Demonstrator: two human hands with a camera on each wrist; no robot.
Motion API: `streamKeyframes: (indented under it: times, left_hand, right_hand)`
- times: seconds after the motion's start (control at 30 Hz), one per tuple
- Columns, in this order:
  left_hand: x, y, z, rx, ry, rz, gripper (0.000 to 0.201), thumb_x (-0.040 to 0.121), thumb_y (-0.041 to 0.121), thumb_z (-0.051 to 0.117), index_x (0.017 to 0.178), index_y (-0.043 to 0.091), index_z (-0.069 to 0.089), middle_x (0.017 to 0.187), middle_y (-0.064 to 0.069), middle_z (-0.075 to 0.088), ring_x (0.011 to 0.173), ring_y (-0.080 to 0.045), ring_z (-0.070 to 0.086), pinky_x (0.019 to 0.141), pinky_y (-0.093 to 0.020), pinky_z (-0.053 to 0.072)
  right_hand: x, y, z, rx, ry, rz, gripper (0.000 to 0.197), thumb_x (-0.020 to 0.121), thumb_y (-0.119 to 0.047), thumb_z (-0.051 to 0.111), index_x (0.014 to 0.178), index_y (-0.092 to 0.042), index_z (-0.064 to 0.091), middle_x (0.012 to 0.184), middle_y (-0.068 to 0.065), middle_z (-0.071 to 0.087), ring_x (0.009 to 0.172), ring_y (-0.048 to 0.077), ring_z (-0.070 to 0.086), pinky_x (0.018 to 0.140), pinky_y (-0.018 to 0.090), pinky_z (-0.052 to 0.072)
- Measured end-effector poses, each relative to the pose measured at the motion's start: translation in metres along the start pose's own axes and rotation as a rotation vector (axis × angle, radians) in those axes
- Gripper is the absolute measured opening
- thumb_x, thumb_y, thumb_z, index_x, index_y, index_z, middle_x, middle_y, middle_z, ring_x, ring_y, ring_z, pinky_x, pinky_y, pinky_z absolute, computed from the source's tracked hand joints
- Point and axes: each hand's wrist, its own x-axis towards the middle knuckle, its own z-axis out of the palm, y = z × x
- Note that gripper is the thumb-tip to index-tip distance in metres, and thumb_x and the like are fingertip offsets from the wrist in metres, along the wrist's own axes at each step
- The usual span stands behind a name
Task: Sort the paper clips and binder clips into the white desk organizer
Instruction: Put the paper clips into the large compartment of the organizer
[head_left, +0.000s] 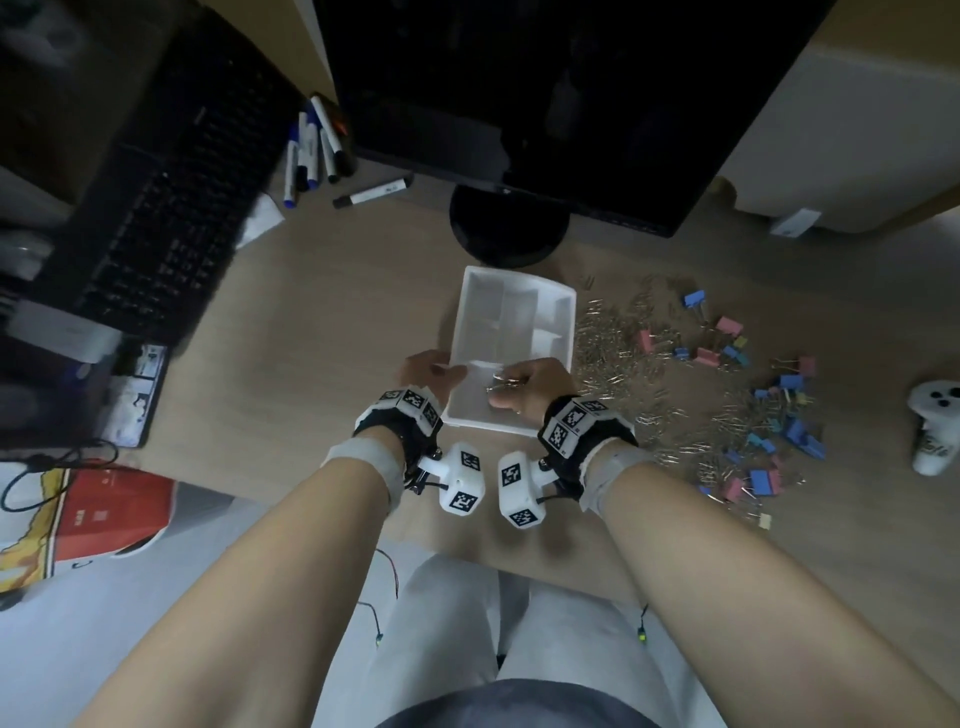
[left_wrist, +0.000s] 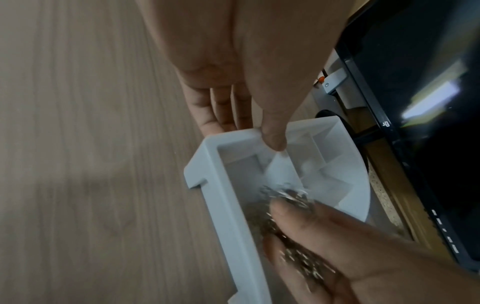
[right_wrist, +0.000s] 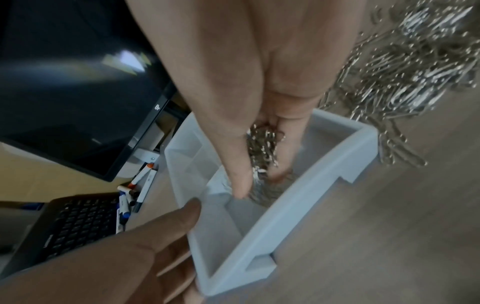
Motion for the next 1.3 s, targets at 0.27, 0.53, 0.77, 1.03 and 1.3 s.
streamKeyframes:
  times: [0.27, 0.53, 0.77, 1.03, 1.3]
  left_hand:
    - [0.011, 0.004, -0.013, -0.033, 0.191, -0.066, 0.026, 0.093, 0.009, 0.052, 0.118, 0.011, 0.058, 0.117, -0.016, 0.063, 0.095, -0.030, 0.061, 0.081, -0.034, 0.048]
    - [0.025, 0.014, -0.008, -0.062, 0.278, -0.180, 0.032, 0.100, 0.007, 0.033, 0.130, 0.010, 0.043, 0.124, -0.014, 0.050, 0.115, -0.028, 0.049, 0.098, -0.039, 0.039]
    - [0.026, 0.013, 0.012, -0.021, 0.300, -0.248, 0.045, 0.097, 0.030, 0.039, 0.138, 0.014, 0.036, 0.137, -0.013, 0.044, 0.125, -0.031, 0.039, 0.102, -0.047, 0.033]
    - [0.021, 0.016, 0.015, 0.042, 0.347, -0.268, 0.053, 0.094, 0.035, 0.042, 0.144, 0.020, 0.033, 0.145, -0.009, 0.041, 0.130, -0.029, 0.036, 0.106, -0.044, 0.027]
    - [0.012, 0.013, 0.028, 0.083, 0.306, -0.188, 0.047, 0.095, 0.013, 0.037, 0.142, 0.021, 0.038, 0.141, -0.013, 0.045, 0.132, -0.033, 0.036, 0.109, -0.046, 0.030]
  right_hand:
    - [-0.003, -0.009, -0.039, 0.023, 0.164, -0.020, 0.019, 0.089, -0.002, 0.065, 0.084, -0.019, 0.075, 0.101, 0.008, 0.076, 0.083, 0.021, 0.070, 0.086, 0.040, 0.059]
    - [0.052, 0.008, -0.081, -0.464, 0.234, 0.052, 0.077, 0.088, -0.023, 0.062, 0.155, -0.031, 0.024, 0.162, 0.003, 0.021, 0.148, 0.035, 0.020, 0.119, 0.047, 0.025]
    - [0.109, -0.010, -0.086, -0.600, 0.254, -0.073, 0.080, 0.095, -0.028, 0.059, 0.158, -0.024, 0.010, 0.166, 0.000, -0.005, 0.152, 0.032, -0.005, 0.122, 0.053, 0.014]
    - [0.069, 0.029, -0.077, -0.669, 0.309, -0.151, 0.040, 0.089, -0.011, 0.060, 0.128, -0.019, 0.055, 0.139, 0.009, 0.038, 0.127, 0.037, 0.035, 0.105, 0.050, 0.039]
    - [0.025, 0.058, -0.082, -0.616, 0.486, -0.096, 0.038, 0.086, -0.027, 0.061, 0.124, -0.030, 0.063, 0.139, 0.000, 0.054, 0.130, 0.029, 0.042, 0.105, 0.042, 0.038]
